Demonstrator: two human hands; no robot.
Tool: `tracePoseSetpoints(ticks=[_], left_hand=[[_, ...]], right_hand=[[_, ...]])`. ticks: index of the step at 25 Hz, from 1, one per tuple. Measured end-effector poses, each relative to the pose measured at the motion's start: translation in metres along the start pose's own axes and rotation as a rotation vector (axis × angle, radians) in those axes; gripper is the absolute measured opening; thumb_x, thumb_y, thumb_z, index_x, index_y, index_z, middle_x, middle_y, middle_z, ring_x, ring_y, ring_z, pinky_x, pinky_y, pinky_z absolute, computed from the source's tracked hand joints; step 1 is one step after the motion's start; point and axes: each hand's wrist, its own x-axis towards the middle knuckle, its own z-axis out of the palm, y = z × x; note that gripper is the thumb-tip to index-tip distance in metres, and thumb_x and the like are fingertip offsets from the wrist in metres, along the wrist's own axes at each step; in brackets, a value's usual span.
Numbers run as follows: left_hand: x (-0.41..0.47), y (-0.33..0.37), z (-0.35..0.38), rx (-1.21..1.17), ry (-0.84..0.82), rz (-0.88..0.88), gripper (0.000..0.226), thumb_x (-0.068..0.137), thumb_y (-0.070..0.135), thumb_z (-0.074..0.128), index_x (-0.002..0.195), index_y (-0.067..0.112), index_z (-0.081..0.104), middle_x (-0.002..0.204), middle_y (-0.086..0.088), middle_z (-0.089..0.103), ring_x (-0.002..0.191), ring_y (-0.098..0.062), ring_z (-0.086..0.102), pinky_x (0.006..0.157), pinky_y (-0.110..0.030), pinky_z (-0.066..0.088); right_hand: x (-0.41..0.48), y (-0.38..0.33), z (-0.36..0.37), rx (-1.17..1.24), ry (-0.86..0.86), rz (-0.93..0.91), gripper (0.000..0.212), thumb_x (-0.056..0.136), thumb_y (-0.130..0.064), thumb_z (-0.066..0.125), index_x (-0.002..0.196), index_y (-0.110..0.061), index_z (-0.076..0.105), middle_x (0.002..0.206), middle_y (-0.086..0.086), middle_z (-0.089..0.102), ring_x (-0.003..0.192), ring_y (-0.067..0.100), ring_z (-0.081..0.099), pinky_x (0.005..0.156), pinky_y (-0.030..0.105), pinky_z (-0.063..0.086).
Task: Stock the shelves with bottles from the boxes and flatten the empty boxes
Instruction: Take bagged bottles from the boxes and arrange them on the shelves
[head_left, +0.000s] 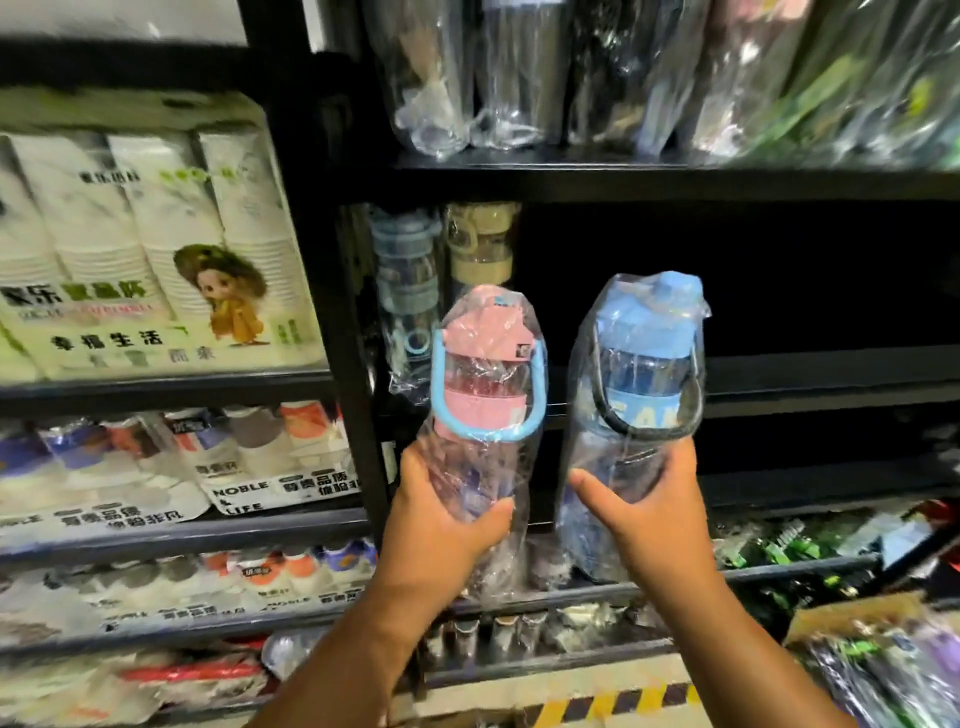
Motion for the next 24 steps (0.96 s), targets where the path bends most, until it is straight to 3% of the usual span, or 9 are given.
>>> tracePoseSetpoints(ticks=[3,7,9,12,16,19,21,23,24], left_hand=[[0.025,0.014,0.024,-0.007,0.056,-0.016,0.074,0.073,0.019,0.087,0.127,0.034,0.039,0.117,0.013,0.063,0.102,-0.004,0.065,0.095,-0.039,0.055],[0.061,0.024,0.059,0.032,0.114,-0.033,0.076,0.072,0.028,0.086,0.129,0.031,0.036,0.122,0.005,0.061,0.108,-0.016,0.063,0.097,-0.045,0.053],[0.074,0.025,0.074,0.021,0.163,-0.049,0.076,0.073,0.023,0.087,0.128,0.030,0.036,0.123,0.003,0.061,0.109,-0.018,0.063,0.099,-0.041,0.050],[0.085,0.029,0.090,0.034,0.218,-0.088,0.076,0.071,0.022,0.087,0.128,0.031,0.036,0.118,0.006,0.060,0.103,-0.014,0.062,0.090,-0.031,0.048],[0.083,0.023,0.092,0.062,0.296,-0.104,0.076,0.067,0.020,0.087,0.127,0.030,0.042,0.110,0.005,0.066,0.092,-0.006,0.067,0.070,-0.015,0.053],[0.076,0.016,0.092,0.070,0.296,-0.112,0.073,0.072,0.016,0.086,0.125,0.035,0.040,0.106,0.008,0.066,0.086,-0.003,0.069,0.071,-0.021,0.057],[0.074,0.008,0.092,0.107,0.296,-0.108,0.076,0.072,0.016,0.087,0.123,0.039,0.037,0.106,0.009,0.067,0.087,-0.004,0.070,0.075,-0.028,0.061],[0.072,0.004,0.091,0.160,0.317,-0.100,0.080,0.071,0.013,0.088,0.126,0.034,0.034,0.107,0.010,0.067,0.091,0.000,0.069,0.078,-0.025,0.060],[0.071,0.004,0.092,0.173,0.319,-0.097,0.080,0.071,0.013,0.087,0.127,0.032,0.034,0.107,0.011,0.066,0.092,0.003,0.068,0.078,-0.021,0.059]], right_hand=[[0.054,0.008,-0.013,0.011,-0.021,-0.061,0.075,0.072,-0.019,0.087,0.131,-0.028,0.041,0.126,-0.016,0.057,0.113,-0.010,0.055,0.094,0.011,0.043],[0.117,0.032,-0.023,-0.005,-0.045,-0.128,0.078,0.072,-0.024,0.087,0.136,-0.022,0.041,0.132,-0.005,0.056,0.123,0.010,0.055,0.103,0.028,0.044],[0.141,0.043,-0.023,-0.031,-0.053,-0.154,0.078,0.071,-0.026,0.087,0.134,-0.023,0.041,0.132,-0.005,0.054,0.123,0.009,0.054,0.103,0.023,0.043],[0.179,0.061,-0.016,-0.021,-0.098,-0.151,0.083,0.069,-0.025,0.089,0.134,-0.027,0.037,0.129,-0.009,0.051,0.117,-0.002,0.049,0.094,0.001,0.035],[0.211,0.089,0.007,-0.020,-0.147,-0.115,0.086,0.069,-0.029,0.089,0.138,-0.022,0.038,0.133,-0.006,0.052,0.120,0.003,0.051,0.097,0.013,0.040],[0.230,0.106,0.027,-0.075,-0.130,-0.046,0.066,0.069,-0.037,0.087,0.116,-0.017,0.046,0.117,0.003,0.059,0.106,0.015,0.059,0.088,0.028,0.047],[0.244,0.112,0.042,-0.157,-0.114,0.011,0.058,0.067,-0.053,0.082,0.091,-0.007,0.057,0.089,0.009,0.064,0.080,0.022,0.064,0.069,0.034,0.052],[0.253,0.110,0.056,-0.277,-0.173,0.047,0.057,0.077,-0.052,0.076,0.064,0.000,0.056,0.061,0.012,0.055,0.057,0.026,0.055,0.054,0.037,0.042],[0.256,0.108,0.062,-0.341,-0.211,0.064,0.057,0.083,-0.047,0.072,0.059,0.001,0.054,0.057,0.016,0.052,0.056,0.029,0.053,0.056,0.038,0.039]])
